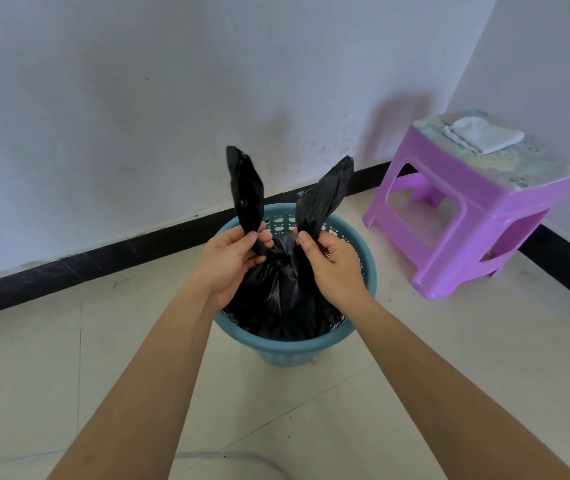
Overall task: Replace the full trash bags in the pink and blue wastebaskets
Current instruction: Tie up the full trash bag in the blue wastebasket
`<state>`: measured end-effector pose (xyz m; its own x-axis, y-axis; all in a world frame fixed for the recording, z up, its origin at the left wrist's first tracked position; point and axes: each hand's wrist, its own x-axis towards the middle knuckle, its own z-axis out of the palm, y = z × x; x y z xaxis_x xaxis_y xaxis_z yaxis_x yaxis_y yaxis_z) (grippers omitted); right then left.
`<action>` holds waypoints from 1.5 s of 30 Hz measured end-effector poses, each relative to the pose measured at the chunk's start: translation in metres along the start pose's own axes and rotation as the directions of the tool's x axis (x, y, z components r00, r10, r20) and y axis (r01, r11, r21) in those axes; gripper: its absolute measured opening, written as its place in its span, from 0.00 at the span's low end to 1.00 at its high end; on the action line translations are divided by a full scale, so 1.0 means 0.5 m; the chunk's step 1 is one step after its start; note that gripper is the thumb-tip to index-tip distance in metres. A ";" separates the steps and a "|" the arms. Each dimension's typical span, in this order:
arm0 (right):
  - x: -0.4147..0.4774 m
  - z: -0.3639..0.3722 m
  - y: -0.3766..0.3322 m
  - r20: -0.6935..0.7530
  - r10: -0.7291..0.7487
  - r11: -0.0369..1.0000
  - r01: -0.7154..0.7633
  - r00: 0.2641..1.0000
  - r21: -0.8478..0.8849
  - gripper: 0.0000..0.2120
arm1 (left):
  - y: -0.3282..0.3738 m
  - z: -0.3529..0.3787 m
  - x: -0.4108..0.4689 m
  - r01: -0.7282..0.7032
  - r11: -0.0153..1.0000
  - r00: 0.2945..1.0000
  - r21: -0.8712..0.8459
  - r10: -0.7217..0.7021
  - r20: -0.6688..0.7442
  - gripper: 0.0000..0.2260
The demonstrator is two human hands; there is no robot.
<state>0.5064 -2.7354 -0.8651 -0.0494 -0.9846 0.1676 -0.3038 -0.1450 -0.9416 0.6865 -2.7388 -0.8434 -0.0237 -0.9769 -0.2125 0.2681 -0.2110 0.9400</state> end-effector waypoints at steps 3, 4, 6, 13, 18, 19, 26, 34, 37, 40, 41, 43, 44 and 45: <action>0.004 -0.003 -0.006 0.051 0.011 0.994 -0.016 0.999 0.106 0.03 | -0.004 -0.008 0.001 -0.010 1.000 1.000 -0.021 0.010 0.016 0.09; 0.005 -0.004 -0.008 0.069 0.027 0.987 -0.038 0.997 0.159 0.03 | -0.003 -0.007 0.002 0.000 0.999 1.000 -0.034 0.000 0.003 0.10; 0.004 -0.004 -0.009 0.083 0.035 0.977 -0.052 0.996 0.209 0.04 | -0.005 -0.003 0.005 0.028 0.997 0.997 -0.068 -0.032 -0.065 0.12; 0.022 -0.043 -0.010 0.297 -0.134 0.970 0.186 0.946 -0.155 0.08 | -0.001 -0.008 0.016 0.061 0.995 0.994 -0.082 -0.069 -0.091 0.08; 0.055 -0.059 -0.035 0.548 -0.157 0.783 0.442 0.822 -0.437 0.12 | 0.008 -0.012 0.006 0.063 0.998 0.988 -0.012 -0.061 0.144 0.07; 0.058 -0.058 -0.038 0.579 -0.128 0.746 0.463 0.805 -0.478 0.13 | 0.010 -0.015 0.005 0.056 0.998 0.976 0.014 -0.058 0.209 0.09; 0.052 -0.041 -0.048 0.609 -0.159 0.658 0.543 0.777 -0.521 0.11 | -0.007 0.012 -0.001 0.083 0.997 0.993 0.004 -0.083 0.084 0.04; 0.042 -0.061 -0.012 0.394 -0.025 0.999 0.036 0.919 -0.019 0.05 | -0.019 -0.006 0.011 0.008 0.992 0.997 -0.130 0.002 0.076 0.05; 0.036 -0.055 -0.016 0.398 0.033 0.995 -0.069 0.917 0.077 0.08 | -0.013 -0.018 0.007 -0.018 0.996 0.973 -0.089 0.038 0.228 0.08; 0.040 -0.052 -0.015 0.416 0.093 0.986 -0.142 0.905 0.089 0.05 | 0.000 -0.030 -0.002 -0.044 0.999 0.931 -0.013 0.045 0.362 0.15; 0.041 -0.050 -0.016 0.427 0.109 0.984 -0.158 0.898 0.080 0.05 | 0.003 -0.032 -0.004 -0.053 0.998 0.928 0.015 0.044 0.369 0.15; 0.042 -0.045 -0.020 0.460 0.138 0.984 -0.176 0.877 0.041 0.05 | 0.005 -0.030 -0.005 -0.068 0.996 0.937 0.061 0.042 0.346 0.11; 0.042 -0.045 -0.022 0.476 0.155 0.982 -0.186 0.865 0.018 0.05 | 0.004 -0.028 -0.006 -0.065 0.995 0.941 0.073 0.037 0.336 0.08; 0.041 -0.045 -0.024 0.494 0.176 0.980 -0.199 0.852 -0.005 0.05 | 0.004 -0.026 -0.007 -0.057 0.995 0.945 0.079 0.028 0.327 0.05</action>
<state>0.4877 -2.7515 -0.8436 0.3741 -0.9122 -0.1670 -0.2930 0.0545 -0.9545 0.6995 -2.7355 -0.8443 -0.3299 -0.9400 -0.0871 0.1917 -0.1571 0.9688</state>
